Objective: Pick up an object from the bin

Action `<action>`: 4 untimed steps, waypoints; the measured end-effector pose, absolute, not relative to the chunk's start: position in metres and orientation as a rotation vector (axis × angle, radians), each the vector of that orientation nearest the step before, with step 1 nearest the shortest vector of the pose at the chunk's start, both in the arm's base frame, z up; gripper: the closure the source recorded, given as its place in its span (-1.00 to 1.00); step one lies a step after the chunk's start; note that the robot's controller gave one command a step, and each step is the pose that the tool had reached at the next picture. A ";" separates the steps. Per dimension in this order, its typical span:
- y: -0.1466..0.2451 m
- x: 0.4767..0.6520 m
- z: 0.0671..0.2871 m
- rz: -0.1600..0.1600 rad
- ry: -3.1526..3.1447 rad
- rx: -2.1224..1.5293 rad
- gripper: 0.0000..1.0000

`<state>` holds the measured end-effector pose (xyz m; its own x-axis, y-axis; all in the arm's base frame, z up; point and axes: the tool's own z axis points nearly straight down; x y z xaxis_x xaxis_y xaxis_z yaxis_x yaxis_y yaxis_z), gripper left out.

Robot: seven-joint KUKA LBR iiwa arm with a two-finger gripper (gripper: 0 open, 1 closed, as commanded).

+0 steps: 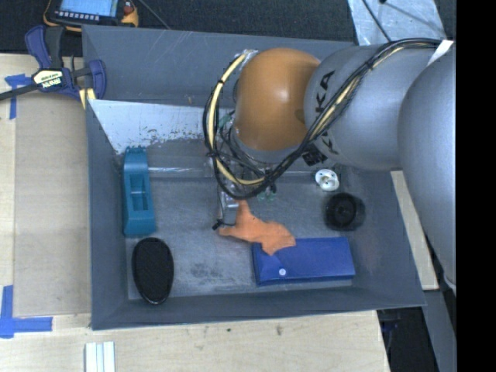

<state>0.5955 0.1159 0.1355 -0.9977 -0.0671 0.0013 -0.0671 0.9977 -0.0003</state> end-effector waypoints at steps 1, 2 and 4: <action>0.071 0.607 0.114 -0.002 -3.146 0.185 -1.00; 0.026 0.550 0.072 -0.002 -3.150 0.041 1.00; 0.023 0.537 0.122 0.000 -3.137 0.045 1.00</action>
Offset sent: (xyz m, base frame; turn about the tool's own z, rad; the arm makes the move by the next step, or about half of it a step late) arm -0.0481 -0.0899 -0.0655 0.0399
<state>0.5365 0.0232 0.1224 -0.9996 -0.0284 0.0039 -0.0284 0.9996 -0.0001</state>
